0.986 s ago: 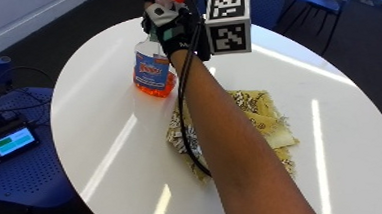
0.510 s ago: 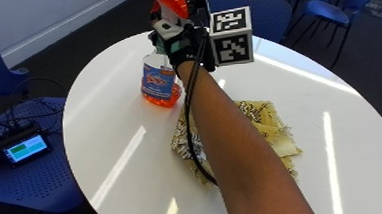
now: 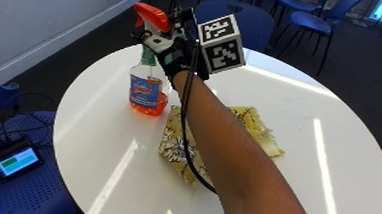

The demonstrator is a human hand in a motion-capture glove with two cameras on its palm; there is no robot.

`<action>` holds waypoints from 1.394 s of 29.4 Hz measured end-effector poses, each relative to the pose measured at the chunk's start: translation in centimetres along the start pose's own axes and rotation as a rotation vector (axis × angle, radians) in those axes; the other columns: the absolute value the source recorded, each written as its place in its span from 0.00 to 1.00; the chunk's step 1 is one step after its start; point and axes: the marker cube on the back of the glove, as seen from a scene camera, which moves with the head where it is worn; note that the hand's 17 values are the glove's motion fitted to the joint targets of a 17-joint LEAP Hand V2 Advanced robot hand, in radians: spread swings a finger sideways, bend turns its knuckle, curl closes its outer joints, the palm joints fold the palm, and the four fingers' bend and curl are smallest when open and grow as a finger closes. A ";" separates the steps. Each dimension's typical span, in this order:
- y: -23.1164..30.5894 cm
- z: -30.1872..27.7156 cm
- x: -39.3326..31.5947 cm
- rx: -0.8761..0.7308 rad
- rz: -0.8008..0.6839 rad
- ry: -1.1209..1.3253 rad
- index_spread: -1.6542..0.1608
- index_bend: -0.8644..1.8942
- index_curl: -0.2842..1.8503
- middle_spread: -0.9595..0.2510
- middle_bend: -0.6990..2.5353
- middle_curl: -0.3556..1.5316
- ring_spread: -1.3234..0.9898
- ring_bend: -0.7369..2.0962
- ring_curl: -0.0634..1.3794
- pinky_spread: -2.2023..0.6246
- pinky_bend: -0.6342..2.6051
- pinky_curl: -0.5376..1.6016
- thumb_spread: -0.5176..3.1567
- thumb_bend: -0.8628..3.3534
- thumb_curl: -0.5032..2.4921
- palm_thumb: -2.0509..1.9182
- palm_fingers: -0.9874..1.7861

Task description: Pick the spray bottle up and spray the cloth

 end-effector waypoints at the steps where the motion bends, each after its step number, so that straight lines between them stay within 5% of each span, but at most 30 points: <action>1: 0.1 0.2 0.1 -0.003 0.001 0.010 0.73 0.28 0.30 0.66 0.36 0.43 0.51 0.45 0.35 0.80 0.30 0.43 0.34 0.19 0.41 0.71 0.53; 8: 0.8 0.5 0.7 0.010 -0.046 0.111 0.74 0.31 0.24 0.75 0.32 0.40 0.54 0.42 0.32 0.83 0.35 0.44 0.36 0.19 0.37 0.68 0.41; 21: 7.9 -1.4 -3.4 -0.163 -0.263 0.126 0.73 0.35 0.21 0.81 0.32 0.38 0.57 0.42 0.28 0.85 0.36 0.43 0.37 0.19 0.33 0.66 0.39; 31: 15.4 -2.2 -7.3 -0.389 -0.497 0.372 0.68 0.40 0.25 0.75 0.30 0.37 0.56 0.37 0.25 0.85 0.31 0.41 0.39 0.19 0.30 0.62 0.40; 41: 21.1 -2.5 -7.7 -0.553 -0.559 0.544 0.67 0.38 0.26 0.74 0.28 0.36 0.56 0.37 0.24 0.85 0.29 0.40 0.39 0.20 0.29 0.62 0.42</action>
